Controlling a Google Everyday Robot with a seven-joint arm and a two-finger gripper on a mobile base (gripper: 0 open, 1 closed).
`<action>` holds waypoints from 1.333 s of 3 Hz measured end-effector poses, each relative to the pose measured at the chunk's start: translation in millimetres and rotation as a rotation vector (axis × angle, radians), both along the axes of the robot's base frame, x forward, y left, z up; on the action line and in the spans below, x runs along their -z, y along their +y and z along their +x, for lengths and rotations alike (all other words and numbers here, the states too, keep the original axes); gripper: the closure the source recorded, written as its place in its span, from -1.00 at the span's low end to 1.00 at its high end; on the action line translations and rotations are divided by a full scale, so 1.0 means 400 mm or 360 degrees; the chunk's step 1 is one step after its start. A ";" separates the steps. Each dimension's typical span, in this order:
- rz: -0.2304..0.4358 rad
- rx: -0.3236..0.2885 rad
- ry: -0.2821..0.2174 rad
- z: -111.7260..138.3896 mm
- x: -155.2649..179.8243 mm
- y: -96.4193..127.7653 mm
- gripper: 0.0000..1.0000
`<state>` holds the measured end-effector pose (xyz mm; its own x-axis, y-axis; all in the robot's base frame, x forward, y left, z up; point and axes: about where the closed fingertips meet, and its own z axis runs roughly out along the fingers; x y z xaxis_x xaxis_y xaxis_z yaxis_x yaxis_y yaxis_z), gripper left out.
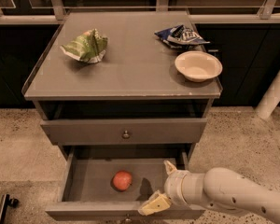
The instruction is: Pick apple from middle drawer and place on counter
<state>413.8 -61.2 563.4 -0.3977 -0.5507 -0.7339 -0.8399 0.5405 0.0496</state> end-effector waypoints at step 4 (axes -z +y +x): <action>0.0237 0.0019 -0.0049 0.149 0.192 0.155 -1.00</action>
Offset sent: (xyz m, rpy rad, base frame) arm 0.0096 0.0033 -0.0295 0.0424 0.0078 -0.0908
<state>473.5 0.6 486.8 -0.3797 -0.4301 -0.8190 -0.8359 0.5388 0.1046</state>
